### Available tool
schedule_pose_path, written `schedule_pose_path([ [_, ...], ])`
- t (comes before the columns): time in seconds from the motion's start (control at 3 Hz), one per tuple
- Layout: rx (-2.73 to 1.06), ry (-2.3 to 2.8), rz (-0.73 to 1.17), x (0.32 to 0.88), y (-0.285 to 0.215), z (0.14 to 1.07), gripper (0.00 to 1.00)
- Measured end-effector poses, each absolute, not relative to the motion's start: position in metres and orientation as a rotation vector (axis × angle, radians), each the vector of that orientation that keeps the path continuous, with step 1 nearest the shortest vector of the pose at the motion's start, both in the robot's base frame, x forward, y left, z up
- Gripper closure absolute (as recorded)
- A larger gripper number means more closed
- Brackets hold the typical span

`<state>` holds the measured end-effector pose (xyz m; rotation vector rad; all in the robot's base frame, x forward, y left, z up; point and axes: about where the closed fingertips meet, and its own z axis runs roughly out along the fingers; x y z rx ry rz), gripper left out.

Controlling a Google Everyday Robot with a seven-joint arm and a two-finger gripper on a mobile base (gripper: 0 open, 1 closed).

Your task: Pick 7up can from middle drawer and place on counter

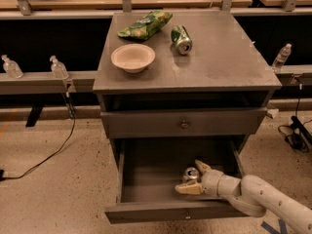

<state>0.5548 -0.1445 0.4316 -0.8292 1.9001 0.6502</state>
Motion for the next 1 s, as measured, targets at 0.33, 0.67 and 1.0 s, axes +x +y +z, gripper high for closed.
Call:
schedule_pose_path([
  [0.33,-0.744,1.886,0.686,0.549,-0.150,0.421,0.40],
  [0.67,-0.678,1.830,0.719,0.548,-0.156,0.425,0.62],
  [1.0,-0.679,1.742,0.716,0.547,-0.159,0.465,0.87],
])
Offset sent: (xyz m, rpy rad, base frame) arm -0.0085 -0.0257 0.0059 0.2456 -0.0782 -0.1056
